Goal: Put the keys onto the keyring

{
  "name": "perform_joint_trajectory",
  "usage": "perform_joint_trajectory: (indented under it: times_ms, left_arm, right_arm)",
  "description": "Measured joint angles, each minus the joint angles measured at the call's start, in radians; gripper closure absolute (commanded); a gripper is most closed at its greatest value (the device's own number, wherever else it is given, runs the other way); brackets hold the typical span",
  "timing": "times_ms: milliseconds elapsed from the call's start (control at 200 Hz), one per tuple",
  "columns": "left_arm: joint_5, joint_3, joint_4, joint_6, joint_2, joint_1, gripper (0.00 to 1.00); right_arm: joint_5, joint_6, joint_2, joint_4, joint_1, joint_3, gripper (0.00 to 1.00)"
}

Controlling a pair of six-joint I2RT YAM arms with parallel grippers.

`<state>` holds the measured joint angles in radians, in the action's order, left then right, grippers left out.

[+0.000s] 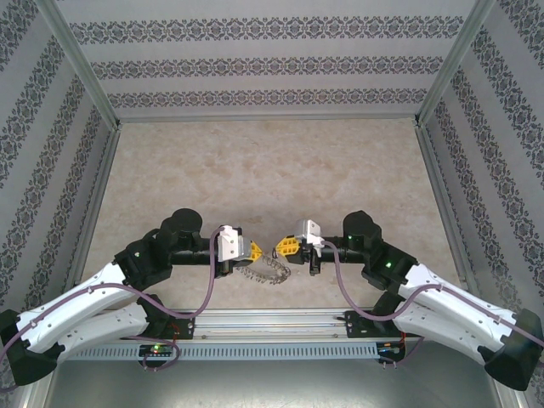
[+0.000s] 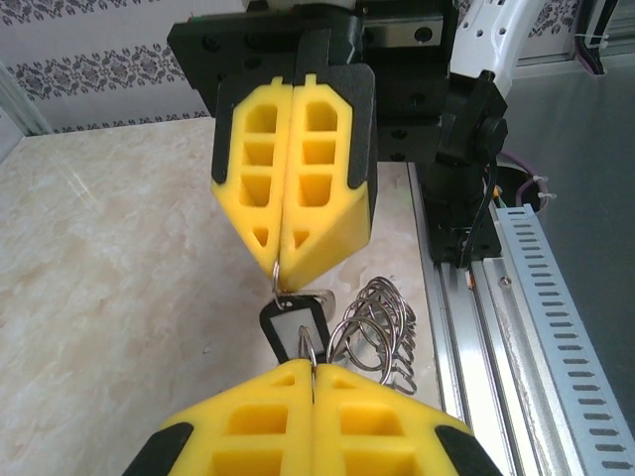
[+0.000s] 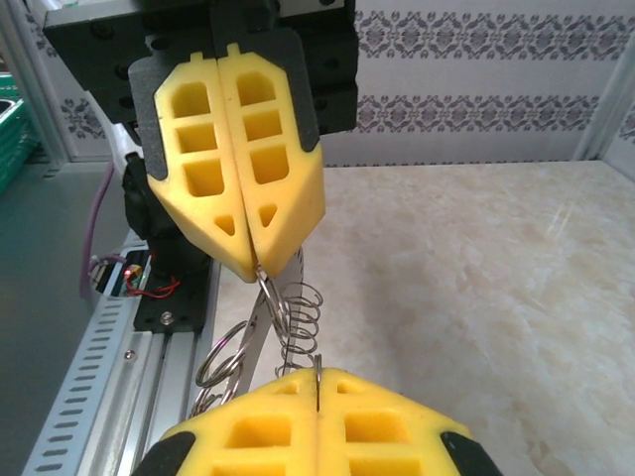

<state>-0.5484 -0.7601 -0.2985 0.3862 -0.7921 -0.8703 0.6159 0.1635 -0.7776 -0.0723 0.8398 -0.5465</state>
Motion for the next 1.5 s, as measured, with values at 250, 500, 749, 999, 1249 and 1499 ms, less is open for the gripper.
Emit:
perform_joint_trajectory:
  times_ms: [250, 500, 749, 999, 1249, 1499]
  left_arm:
    - [-0.002, 0.000, 0.002, 0.000, 0.011, 0.000, 1.00]
    - [-0.018, 0.001, 0.017, 0.000, 0.013, 0.000, 1.00]
    - [-0.025, 0.001, 0.022, 0.000, 0.013, 0.000, 1.00]
    - [-0.027, 0.003, 0.023, 0.000, 0.013, 0.000, 1.00]
    - [-0.027, 0.003, 0.022, -0.001, 0.014, 0.000, 1.00]
    - [-0.027, 0.007, 0.025, -0.001, 0.026, 0.000, 1.00]
  right_arm:
    - [0.056, 0.000, -0.018, -0.006, 0.000, 0.000, 1.00]
    - [0.082, -0.001, -0.035, -0.045, 0.000, 0.000, 1.00]
    - [0.081, -0.001, -0.049, -0.063, 0.000, 0.000, 1.00]
    - [0.082, -0.001, -0.049, -0.094, 0.000, 0.000, 1.00]
    - [0.085, -0.001, -0.049, -0.097, 0.001, 0.000, 1.00]
    - [0.085, -0.001, -0.041, -0.097, 0.001, 0.012, 1.00]
